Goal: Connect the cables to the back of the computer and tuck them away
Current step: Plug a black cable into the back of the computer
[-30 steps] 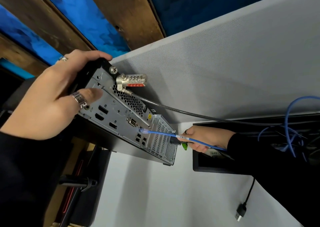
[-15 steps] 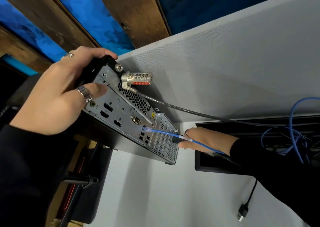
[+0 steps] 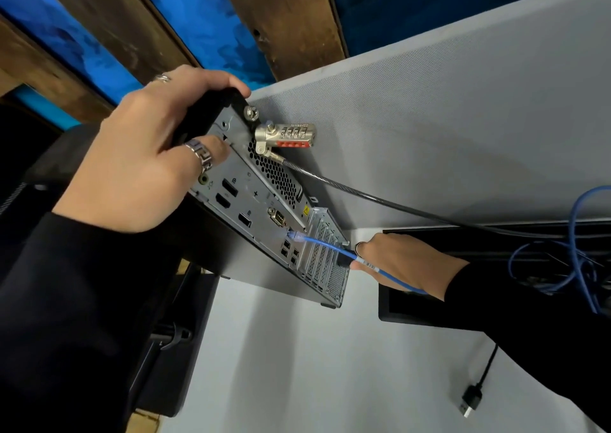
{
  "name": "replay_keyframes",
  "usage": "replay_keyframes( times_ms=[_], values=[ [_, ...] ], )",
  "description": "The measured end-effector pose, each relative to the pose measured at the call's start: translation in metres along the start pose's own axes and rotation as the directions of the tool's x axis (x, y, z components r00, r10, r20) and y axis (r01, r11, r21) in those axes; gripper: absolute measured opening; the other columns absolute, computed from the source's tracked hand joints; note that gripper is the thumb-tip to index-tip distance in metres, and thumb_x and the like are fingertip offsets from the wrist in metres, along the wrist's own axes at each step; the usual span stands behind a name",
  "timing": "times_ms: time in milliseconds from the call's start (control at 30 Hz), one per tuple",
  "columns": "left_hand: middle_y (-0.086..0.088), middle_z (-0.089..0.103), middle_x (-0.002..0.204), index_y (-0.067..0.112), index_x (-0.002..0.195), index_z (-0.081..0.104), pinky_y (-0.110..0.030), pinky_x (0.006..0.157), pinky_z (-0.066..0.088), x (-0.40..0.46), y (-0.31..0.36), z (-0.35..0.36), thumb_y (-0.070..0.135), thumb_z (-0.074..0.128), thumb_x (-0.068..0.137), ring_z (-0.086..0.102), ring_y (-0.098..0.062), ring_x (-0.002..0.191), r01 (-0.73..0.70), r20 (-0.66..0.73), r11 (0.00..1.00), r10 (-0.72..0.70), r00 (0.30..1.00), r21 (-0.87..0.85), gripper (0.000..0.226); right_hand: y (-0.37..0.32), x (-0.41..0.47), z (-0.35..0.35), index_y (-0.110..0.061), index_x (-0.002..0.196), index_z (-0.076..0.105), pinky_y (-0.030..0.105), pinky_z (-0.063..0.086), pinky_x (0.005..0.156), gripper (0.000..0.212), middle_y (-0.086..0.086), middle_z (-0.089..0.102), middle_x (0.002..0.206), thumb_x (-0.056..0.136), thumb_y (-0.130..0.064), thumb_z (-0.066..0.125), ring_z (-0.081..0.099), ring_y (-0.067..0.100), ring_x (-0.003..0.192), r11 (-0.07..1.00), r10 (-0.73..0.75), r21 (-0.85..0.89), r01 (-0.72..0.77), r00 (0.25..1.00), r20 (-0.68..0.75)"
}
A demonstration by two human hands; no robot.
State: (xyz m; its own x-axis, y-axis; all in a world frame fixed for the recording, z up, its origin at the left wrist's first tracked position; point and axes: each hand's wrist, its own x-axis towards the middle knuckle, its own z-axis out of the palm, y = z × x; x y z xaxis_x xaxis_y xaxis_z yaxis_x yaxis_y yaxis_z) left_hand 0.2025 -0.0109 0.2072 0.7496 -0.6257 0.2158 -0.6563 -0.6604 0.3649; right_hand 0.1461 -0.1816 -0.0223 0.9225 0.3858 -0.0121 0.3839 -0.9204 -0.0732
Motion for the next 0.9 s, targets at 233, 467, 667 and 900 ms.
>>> replay_keyframes(
  times_ms=[233, 467, 667, 900],
  values=[
    [0.021, 0.058, 0.102, 0.047, 0.104, 0.057, -0.047, 0.099, 0.043, 0.002, -0.002, 0.0, 0.032, 0.052, 0.062, 0.054, -0.002, 0.107, 0.015, -0.008, 1.0, -0.015, 1.0, -0.004, 0.045, -0.003, 0.004, 0.005, -0.003, 0.105, 0.053, 0.021, 0.025, 0.045, 0.035, 0.012, 0.061, 0.096, 0.102, -0.027, 0.029, 0.039, 0.018, 0.067, 0.986, 0.045, 0.156, -0.055, 0.997, 0.064],
    [0.008, 0.059, 0.114, 0.034, 0.117, 0.054, -0.053, 0.098, 0.042, 0.0, 0.0, 0.001, 0.022, 0.051, 0.071, 0.053, -0.018, 0.113, 0.003, 0.008, 0.999, -0.003, 1.0, 0.039, 0.048, -0.003, 0.006, -0.002, -0.01, 0.077, 0.044, 0.023, 0.034, 0.057, 0.032, 0.014, 0.06, 0.081, 0.098, -0.034, 0.04, 0.055, 0.025, 0.065, 0.908, 0.168, 0.341, -0.242, 0.958, 0.232],
    [0.009, 0.057, 0.127, 0.035, 0.127, 0.05, -0.04, 0.104, 0.036, -0.007, 0.001, -0.002, 0.026, 0.048, 0.074, 0.048, -0.016, 0.122, 0.007, -0.024, 0.994, -0.004, 1.0, 0.111, 0.054, -0.002, -0.02, -0.024, 0.003, 0.086, 0.05, 0.019, 0.045, 0.048, 0.034, 0.021, 0.06, 0.084, 0.098, -0.025, 0.034, 0.058, 0.005, 0.047, 0.425, 0.268, 0.767, -0.481, 0.876, 0.402],
    [0.006, 0.058, 0.129, 0.029, 0.125, 0.055, -0.038, 0.104, 0.039, -0.023, -0.001, 0.009, 0.026, 0.044, 0.081, 0.048, -0.016, 0.123, 0.036, -0.222, 0.997, -0.021, 0.975, 0.063, 0.046, -0.03, -0.102, -0.02, -0.008, 0.113, 0.062, 0.007, 0.04, 0.081, 0.027, 0.002, 0.064, 0.103, 0.095, -0.023, 0.046, 0.059, 0.01, 0.091, 0.593, 0.635, 0.754, -0.281, 0.739, -0.225]
  ],
)
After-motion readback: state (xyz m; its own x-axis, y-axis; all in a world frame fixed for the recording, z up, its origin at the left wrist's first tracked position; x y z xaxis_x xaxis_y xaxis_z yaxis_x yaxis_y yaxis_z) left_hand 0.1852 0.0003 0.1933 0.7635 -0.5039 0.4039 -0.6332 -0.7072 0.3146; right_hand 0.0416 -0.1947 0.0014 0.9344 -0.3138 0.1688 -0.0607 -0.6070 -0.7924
